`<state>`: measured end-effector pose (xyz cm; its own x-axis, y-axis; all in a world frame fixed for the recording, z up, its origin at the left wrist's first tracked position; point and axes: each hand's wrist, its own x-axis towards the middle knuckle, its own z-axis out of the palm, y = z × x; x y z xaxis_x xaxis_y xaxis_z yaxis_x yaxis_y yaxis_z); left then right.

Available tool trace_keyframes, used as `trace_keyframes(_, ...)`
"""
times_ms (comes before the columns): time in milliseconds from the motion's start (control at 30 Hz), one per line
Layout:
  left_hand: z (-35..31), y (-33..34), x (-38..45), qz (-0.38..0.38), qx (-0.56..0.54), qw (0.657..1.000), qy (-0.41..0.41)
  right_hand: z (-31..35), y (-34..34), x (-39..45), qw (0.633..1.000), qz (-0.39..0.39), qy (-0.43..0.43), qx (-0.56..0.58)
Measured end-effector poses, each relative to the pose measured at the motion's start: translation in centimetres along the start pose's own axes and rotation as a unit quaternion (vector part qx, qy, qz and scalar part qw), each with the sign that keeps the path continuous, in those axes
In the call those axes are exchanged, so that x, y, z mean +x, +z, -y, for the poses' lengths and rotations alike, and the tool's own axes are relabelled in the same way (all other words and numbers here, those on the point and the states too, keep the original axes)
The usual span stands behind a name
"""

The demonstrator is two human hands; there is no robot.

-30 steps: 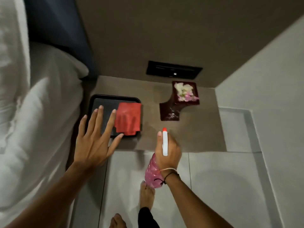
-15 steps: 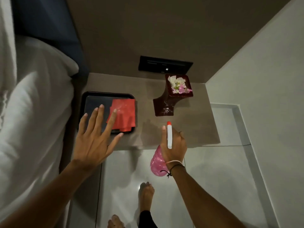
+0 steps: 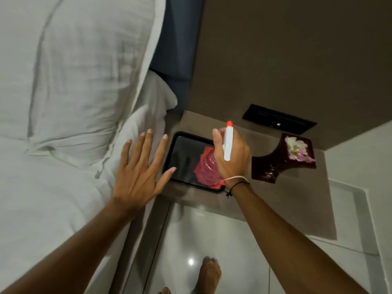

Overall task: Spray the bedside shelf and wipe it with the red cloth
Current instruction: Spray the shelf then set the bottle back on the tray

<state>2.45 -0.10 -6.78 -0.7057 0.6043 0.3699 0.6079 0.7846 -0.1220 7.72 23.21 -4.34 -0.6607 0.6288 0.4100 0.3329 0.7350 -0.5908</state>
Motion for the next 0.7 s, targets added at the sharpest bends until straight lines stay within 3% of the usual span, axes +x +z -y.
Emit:
trace_keyframes(367, 2.3, 1.5, -1.9, 0.044, -0.003, 0.998, -0.042, 1.7, 8.6, 1.9, 0.982, 0.162, -0.096, -0.009)
trace_keyframes(467, 1.7, 1.6, -2.3, 0.073, -0.008, 0.996, -0.053, 0.9, 8.6, 2.0, 0.979, 0.17, -0.099, 0.044)
trace_keyframes(567, 0.4, 1.6, -2.7, 0.109, -0.007, 0.992, -0.059, -1.0, 7.0, 1.5, 0.965, 0.231, -0.066, 0.105)
trace_keyframes(700, -3.6, 2.0, -2.5, 0.112, -0.024, 0.993, -0.04, -6.8, 4.0, -1.2, 0.964, 0.249, -0.033, 0.092)
